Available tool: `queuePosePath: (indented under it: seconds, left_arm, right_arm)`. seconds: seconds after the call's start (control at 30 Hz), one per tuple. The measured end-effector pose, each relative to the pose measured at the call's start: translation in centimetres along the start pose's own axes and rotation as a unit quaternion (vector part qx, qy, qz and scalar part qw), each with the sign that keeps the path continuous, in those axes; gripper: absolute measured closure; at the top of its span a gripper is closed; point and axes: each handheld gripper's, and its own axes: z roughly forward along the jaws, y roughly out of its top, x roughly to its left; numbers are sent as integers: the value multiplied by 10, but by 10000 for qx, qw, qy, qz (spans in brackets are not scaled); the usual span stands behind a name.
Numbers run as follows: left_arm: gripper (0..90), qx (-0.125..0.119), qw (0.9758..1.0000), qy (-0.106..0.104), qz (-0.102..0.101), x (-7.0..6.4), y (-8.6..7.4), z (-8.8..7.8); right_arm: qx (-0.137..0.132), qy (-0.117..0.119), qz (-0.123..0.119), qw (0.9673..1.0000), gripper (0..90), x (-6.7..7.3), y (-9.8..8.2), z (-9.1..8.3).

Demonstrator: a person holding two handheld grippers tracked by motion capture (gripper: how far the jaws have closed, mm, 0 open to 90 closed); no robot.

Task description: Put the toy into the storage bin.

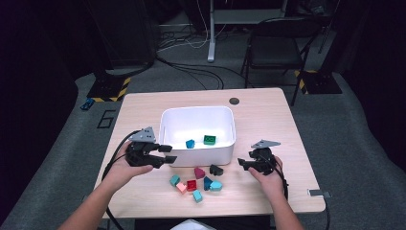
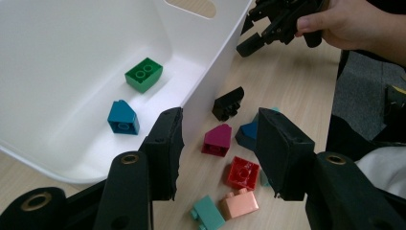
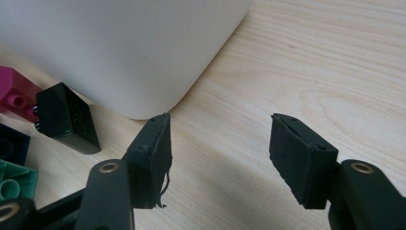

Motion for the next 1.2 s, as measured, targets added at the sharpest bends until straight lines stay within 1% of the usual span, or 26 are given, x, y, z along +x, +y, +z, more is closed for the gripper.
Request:
queuePosePath:
  seconds: [0.13, 0.17, 0.23, 0.27, 0.3, 0.37, 0.5, 0.53, 0.57, 0.6, 0.63, 0.73, 0.77, 0.83, 1.1, 1.13, 1.2]
  left_arm:
    - [517, 31, 10000, 39, -49, 1, -12, 4]
    - [517, 31, 10000, 66, -11, 1, -15, 5]
    - [518, 44, 9999, 91, -44, 0, -22, 8]
    - [518, 64, 9999, 69, -83, 0, -26, 10]
    - [518, 84, 9999, 108, -44, 0, -30, 13]
    - [518, 188, 9997, 140, -41, 0, -38, 18]
    - [518, 246, 9996, 99, -57, 0, -50, 29]
    - [518, 279, 9995, 137, -57, 0, -54, 32]
    - [518, 300, 9994, 154, -90, 0, -57, 35]
    - [518, 346, 9992, 161, -83, 1, -59, 38]
    - [518, 373, 9991, 150, -150, 2, -63, 41]
    - [518, 406, 9988, 179, -226, 4, -69, 47]
    - [518, 422, 9988, 164, -205, 6, -71, 49]
    - [518, 424, 9985, 160, -292, 6, -75, 52]
    - [508, 522, 9980, 199, -307, 5, -83, 59]
    - [508, 562, 9978, 201, -289, 5, -83, 60]
    - [508, 560, 9977, 214, -321, 4, -85, 63]
  right_arm:
    - [6, -3, 23, 10000, 395, 0, 0, 0]
    - [3, -2, 27, 10000, 395, 0, 0, 0]
    - [1, -6, 28, 10000, 395, 0, 0, 0]
    - [6, -5, 26, 10000, 395, 0, 0, 0]
    - [5, 2, 28, 10000, 395, 0, 0, 0]
    - [1, 12, 50, 10000, 395, 0, 0, 1]
    - [2, 6, 26, 10000, 395, 1, 0, 0]
    - [6, 17, 20, 10000, 395, 0, 0, 0]
    - [7, 1, 23, 10000, 395, 0, 0, 0]
    - [5, 4, 30, 10000, 395, 0, 0, 0]
    - [5, 5, 28, 10000, 395, 0, 0, 0]
    - [6, 6, 41, 10000, 394, 1, 0, 0]
    - [3, 2, 37, 10000, 394, 1, 0, 0]
    - [-4, 0, 18, 10000, 394, 1, -1, 0]
    - [6, -4, 32, 10000, 394, 1, 0, 0]
    - [6, -3, 33, 10000, 394, 1, 0, 0]
    - [8, 5, 17, 10000, 394, 1, 0, 0]
